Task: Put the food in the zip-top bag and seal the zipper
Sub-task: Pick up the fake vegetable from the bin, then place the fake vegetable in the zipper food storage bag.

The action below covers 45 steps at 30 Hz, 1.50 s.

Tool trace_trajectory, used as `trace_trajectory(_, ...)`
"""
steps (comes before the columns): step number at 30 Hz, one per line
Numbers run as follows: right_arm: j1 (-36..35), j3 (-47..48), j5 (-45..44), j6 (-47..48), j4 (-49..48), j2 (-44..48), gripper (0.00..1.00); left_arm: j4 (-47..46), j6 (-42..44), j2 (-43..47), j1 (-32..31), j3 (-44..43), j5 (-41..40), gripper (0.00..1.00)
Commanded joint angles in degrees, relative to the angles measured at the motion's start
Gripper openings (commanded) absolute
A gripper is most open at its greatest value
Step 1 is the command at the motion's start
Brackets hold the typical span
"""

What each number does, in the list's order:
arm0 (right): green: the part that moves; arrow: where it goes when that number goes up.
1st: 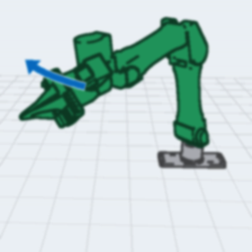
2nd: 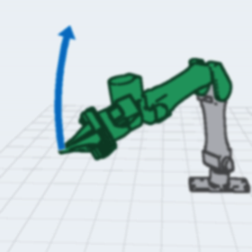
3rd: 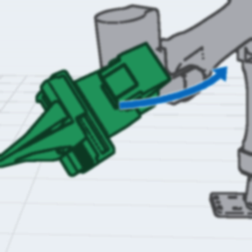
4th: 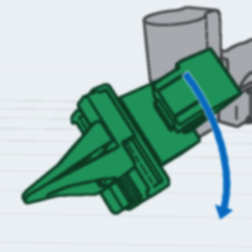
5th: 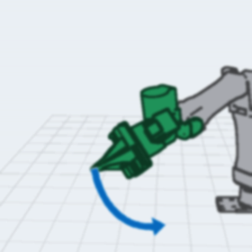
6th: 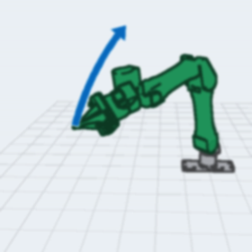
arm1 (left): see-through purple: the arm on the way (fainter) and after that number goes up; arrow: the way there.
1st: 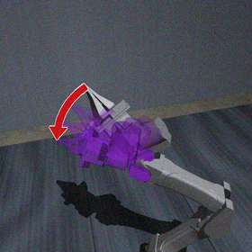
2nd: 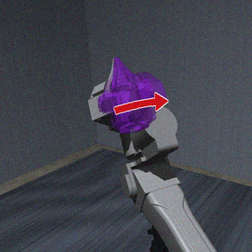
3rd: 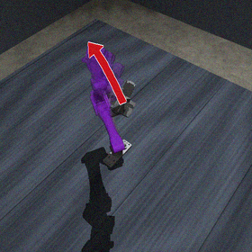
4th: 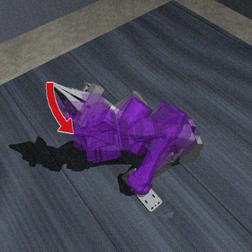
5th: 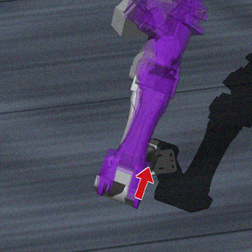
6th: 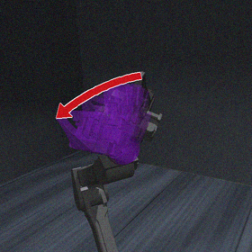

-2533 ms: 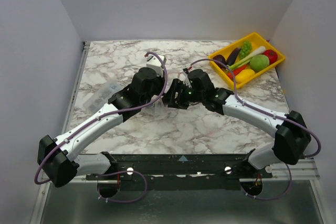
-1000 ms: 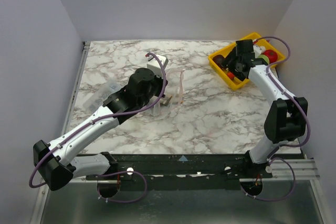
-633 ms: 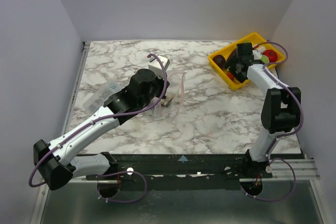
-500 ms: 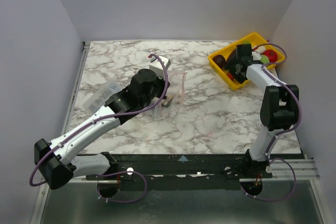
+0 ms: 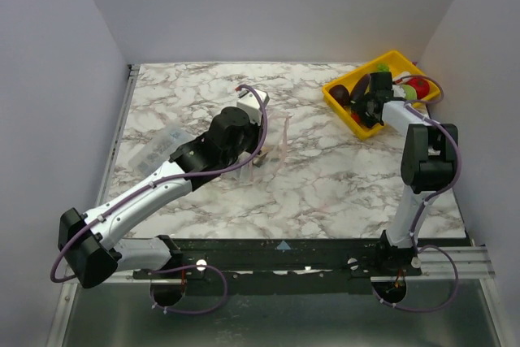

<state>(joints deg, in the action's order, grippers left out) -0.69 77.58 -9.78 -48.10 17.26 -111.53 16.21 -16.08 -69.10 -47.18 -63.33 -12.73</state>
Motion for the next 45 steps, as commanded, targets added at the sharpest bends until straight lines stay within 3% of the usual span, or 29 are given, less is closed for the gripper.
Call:
trace_trajectory(1,1.49,-0.46,2.38,-2.99,-2.58,-2.11,0.43,-1.18,0.52,-0.86,-0.51,-0.99,-0.85,0.00)
trace_trajectory(2,1.78,-0.41,2.80,-2.76,-2.34,-1.96,0.35,-1.11,0.59,-0.86,-0.54,-1.01,-0.79,0.00)
trace_trajectory(9,1.83,-4.43,-0.35,1.23,-0.78,7.37,0.13,-0.91,0.83,-0.11,-0.79,-1.18,-1.16,0.00)
trace_trajectory(15,1.83,-8.17,-1.91,6.25,1.66,15.91,0.00,-0.41,0.53,0.73,-0.91,-1.48,-0.29,0.00)
trace_trajectory(18,1.83,-10.58,-0.14,8.28,1.73,20.10,0.00,0.13,0.35,0.81,-0.90,-1.71,-0.41,0.00)
trace_trajectory(25,1.74,-19.23,20.40,12.85,-0.61,30.89,0.00,1.16,0.26,1.17,-0.90,-2.38,0.15,0.00)
trace_trajectory(31,-2.53,-21.75,28.76,15.31,6.12,37.02,0.00,1.02,-0.27,1.53,-0.90,-2.15,0.52,0.00)
trace_trajectory(34,-4.89,-24.40,31.58,14.41,7.66,42.11,0.00,1.50,-0.40,0.72,-0.90,-2.50,-0.25,0.00)
trace_trajectory(39,-8.45,-29.41,48.04,9.01,5.06,45.50,0.00,1.67,-0.72,0.28,-0.92,-2.43,0.15,0.00)
trace_trajectory(45,-24.86,-24.66,39.06,7.32,10.78,49.11,0.00,1.11,0.49,0.30,-0.94,-1.90,-2.24,0.00)
